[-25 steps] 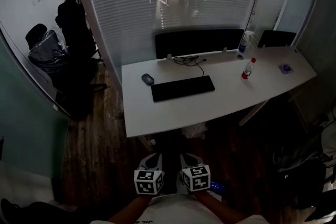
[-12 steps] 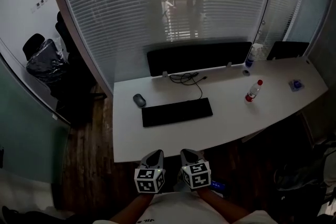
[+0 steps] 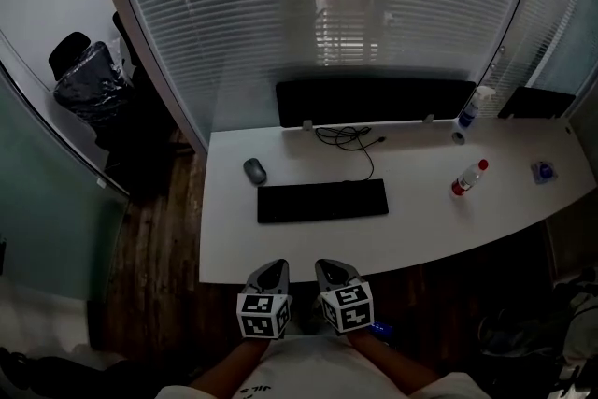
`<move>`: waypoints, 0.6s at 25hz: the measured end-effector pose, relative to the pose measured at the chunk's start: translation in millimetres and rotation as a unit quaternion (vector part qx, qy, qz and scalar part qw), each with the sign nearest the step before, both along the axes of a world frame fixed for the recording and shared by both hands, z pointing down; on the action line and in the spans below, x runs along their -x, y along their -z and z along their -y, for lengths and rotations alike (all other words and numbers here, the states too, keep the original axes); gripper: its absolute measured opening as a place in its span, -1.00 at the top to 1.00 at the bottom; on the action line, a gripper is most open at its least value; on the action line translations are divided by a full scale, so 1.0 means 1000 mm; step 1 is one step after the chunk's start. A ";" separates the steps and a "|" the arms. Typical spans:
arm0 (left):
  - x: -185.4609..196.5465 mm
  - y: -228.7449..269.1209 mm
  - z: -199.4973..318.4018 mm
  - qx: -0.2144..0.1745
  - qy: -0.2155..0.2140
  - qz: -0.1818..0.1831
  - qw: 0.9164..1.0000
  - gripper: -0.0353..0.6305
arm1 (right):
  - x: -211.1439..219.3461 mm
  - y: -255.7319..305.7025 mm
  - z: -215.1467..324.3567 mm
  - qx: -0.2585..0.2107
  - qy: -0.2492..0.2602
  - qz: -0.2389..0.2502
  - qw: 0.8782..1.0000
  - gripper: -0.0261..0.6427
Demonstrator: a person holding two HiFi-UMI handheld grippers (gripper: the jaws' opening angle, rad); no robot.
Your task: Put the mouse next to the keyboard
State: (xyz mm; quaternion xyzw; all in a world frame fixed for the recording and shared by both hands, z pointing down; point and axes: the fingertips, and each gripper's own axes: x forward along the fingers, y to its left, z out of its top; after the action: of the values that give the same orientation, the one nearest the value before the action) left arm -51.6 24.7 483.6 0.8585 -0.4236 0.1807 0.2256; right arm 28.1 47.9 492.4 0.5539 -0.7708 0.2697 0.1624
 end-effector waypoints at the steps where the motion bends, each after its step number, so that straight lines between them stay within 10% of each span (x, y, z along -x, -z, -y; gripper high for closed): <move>1: 0.000 0.000 0.004 0.001 0.000 -0.002 1.000 0.88 | 0.000 0.001 0.004 -0.001 0.000 -0.003 1.000 0.94; 15: 0.048 -0.007 0.072 0.008 0.043 -0.005 0.999 0.88 | 0.024 0.005 0.078 -0.012 0.017 -0.016 1.000 0.94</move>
State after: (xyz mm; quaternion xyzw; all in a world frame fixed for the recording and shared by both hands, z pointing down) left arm -100.1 -47.3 490.7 0.8386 -0.4573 0.1704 0.2419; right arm 3.9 -30.5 487.2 0.5467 -0.7807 0.2484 0.1729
